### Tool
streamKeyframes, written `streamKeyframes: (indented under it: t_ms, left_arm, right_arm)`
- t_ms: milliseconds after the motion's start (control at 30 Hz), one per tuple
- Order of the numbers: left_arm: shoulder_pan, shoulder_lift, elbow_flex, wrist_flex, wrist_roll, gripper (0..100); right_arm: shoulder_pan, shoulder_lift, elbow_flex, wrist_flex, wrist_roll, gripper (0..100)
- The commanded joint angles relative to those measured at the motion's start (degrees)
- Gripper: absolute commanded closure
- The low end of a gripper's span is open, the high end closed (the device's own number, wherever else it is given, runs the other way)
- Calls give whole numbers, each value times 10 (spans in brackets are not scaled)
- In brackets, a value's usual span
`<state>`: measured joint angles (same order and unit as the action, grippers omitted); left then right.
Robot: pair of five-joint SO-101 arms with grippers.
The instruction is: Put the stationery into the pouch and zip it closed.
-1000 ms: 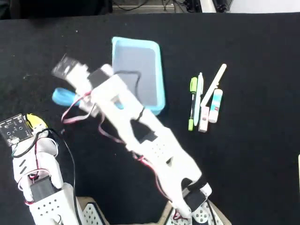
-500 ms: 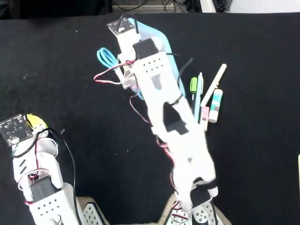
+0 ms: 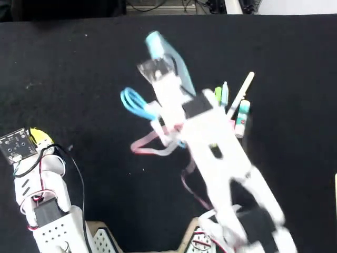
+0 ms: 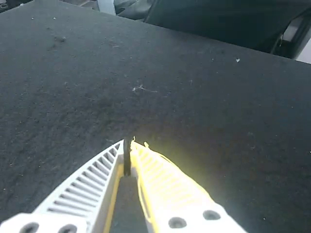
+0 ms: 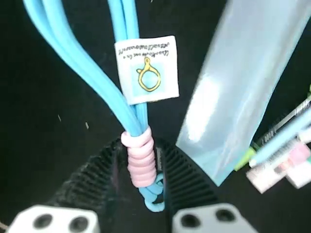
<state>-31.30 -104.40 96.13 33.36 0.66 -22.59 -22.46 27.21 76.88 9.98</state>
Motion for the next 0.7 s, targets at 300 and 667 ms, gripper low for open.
streamKeyframes:
  t_ms: [300,667]
  left_arm:
    - [0,-1,12,-7,6,966]
    - [0,-1,12,-7,6,966]
  right_arm:
    - [156,-371,368,-69,149,884]
    - [156,-430,225,10,111,812]
